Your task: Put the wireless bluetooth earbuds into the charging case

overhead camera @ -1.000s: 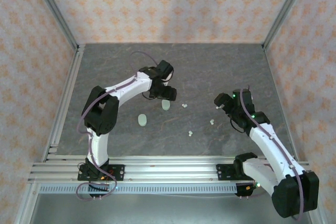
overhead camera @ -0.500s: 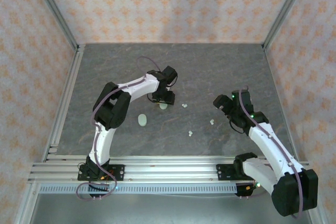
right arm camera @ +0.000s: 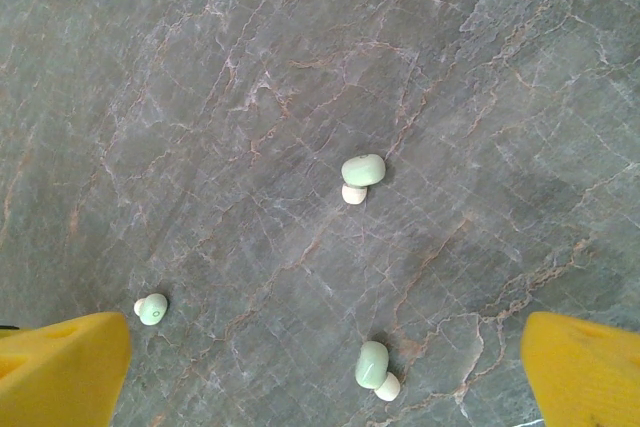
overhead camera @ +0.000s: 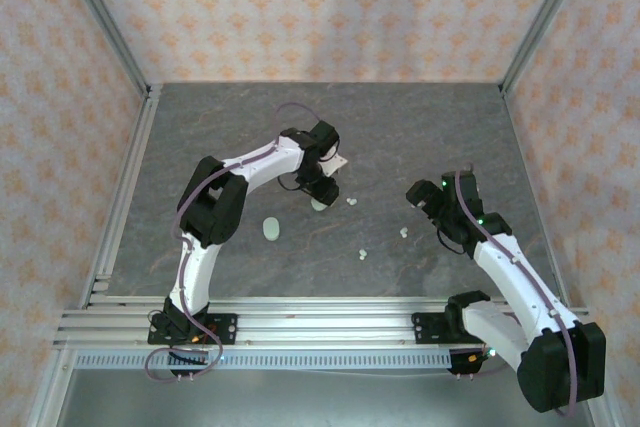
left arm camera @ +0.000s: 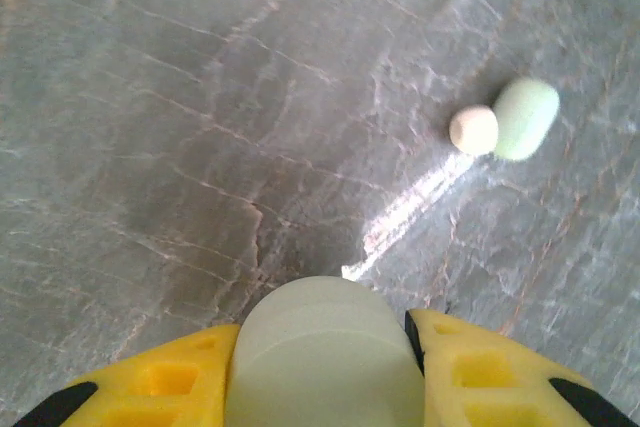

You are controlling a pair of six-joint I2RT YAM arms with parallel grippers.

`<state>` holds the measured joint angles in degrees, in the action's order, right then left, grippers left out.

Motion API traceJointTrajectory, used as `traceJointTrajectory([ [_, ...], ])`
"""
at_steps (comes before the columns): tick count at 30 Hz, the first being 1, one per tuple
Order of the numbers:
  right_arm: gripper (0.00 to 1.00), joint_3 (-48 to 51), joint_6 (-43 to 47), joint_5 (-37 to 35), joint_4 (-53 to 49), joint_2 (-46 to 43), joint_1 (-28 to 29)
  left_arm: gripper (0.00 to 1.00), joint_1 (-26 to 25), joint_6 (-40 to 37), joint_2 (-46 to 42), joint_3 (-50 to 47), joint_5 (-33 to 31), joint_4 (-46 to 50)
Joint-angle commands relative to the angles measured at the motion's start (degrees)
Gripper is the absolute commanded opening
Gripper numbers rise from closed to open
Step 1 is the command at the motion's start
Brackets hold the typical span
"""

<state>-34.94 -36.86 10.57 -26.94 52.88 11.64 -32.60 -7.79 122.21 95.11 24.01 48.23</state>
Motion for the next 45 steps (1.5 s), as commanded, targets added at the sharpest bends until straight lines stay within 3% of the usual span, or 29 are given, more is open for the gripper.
traceJointTrajectory([
  [1,1.00,0.74,-0.75,-0.10,1.10,-0.39,0.40,0.37,0.07,-8.75,-0.51,0.01,0.20,3.13],
  [5,1.00,0.99,-0.80,0.15,1.01,-0.39,0.45,0.43,-1.09,-10.63,-0.74,-3.26,-2.22,0.35],
  [13,0.99,-0.42,-0.41,1.87,0.83,1.36,0.45,0.66,-1.71,-10.76,-4.27,-6.50,-7.39,-4.10],
  [17,0.98,-2.20,-0.33,3.45,1.01,3.47,0.66,0.74,2.09,-7.22,-9.53,-7.73,-1.83,-7.46],
  [21,0.97,-4.91,0.20,3.68,1.32,7.44,2.65,0.75,6.63,-6.50,-15.35,-10.12,4.24,-9.99],
  [27,0.97,-10.50,0.46,3.07,3.43,17.87,10.32,0.74,5.78,-14.97,-19.21,-16.30,5.65,-9.96],
  [34,0.98,-12.26,-2.94,10.62,10.39,26.72,14.11,0.75,0.64,-20.24,-17.36,-20.32,-2.22,-10.72],
  [45,0.98,-10.06,-4.42,8.93,10.53,25.51,14.59,0.74,-1.54,-21.89,-10.51,-16.01,-3.72,-7.63],
])
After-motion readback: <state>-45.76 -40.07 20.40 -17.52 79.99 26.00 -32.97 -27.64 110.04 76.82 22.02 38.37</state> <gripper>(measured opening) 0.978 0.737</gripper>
